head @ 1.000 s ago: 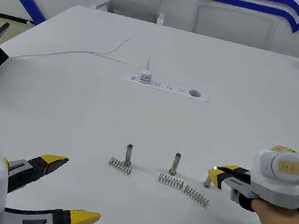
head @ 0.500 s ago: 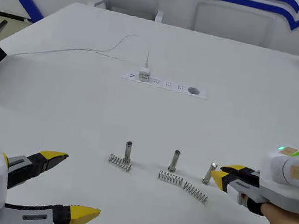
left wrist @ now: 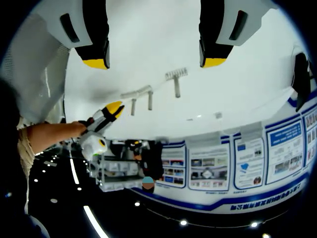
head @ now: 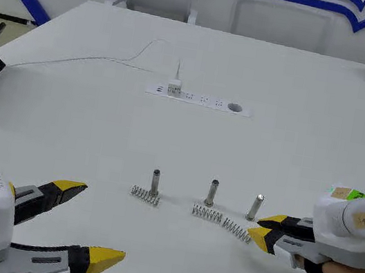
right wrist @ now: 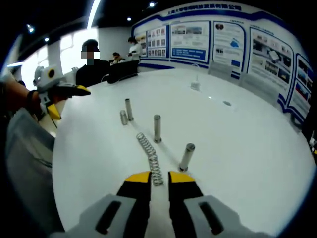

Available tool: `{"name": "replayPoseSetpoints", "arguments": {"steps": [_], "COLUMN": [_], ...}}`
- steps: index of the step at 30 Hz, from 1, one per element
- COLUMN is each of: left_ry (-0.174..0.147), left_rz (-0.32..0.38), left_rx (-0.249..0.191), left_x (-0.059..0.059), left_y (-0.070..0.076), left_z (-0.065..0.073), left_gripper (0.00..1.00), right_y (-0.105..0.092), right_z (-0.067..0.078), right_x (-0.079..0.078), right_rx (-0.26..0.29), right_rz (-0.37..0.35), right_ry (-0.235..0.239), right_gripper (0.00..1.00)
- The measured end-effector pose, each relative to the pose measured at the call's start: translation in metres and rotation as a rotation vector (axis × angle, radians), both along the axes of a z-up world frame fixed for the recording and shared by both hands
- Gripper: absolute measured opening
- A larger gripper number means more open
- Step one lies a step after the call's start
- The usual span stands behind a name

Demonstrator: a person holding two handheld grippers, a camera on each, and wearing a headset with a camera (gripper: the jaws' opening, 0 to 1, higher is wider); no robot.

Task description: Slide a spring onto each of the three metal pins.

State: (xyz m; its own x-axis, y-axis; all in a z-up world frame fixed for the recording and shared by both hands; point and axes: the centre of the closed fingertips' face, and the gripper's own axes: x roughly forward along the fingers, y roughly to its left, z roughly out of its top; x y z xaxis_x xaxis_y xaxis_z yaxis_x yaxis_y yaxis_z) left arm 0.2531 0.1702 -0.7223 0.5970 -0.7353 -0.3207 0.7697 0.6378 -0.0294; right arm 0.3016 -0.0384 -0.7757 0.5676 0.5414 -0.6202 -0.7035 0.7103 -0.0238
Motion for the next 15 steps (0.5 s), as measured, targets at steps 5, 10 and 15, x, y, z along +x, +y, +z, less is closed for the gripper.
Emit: {"name": "replayPoseSetpoints", "arguments": {"steps": [5, 10, 15], "left_ry": [0.002, 0.005, 0.007], "left_rz": [-0.003, -0.009, -0.012], "left_rx": [0.002, 0.004, 0.005], "left_x": [0.0, 0.0, 0.001], "left_y": [-0.001, -0.002, -0.003], "left_z": [-0.001, -0.002, -0.003], "left_gripper": [0.75, 0.75, 0.75], "right_y": [0.003, 0.003, 0.004], "right_z": [-0.01, -0.017, -0.022], "right_x": [-0.002, 0.0, 0.001], "right_rx": [-0.024, -0.043, -0.057], "right_rz": [0.036, 0.055, 0.075], "right_ry": [0.02, 0.028, 0.045], "right_gripper": [0.15, 0.14, 0.12]}}
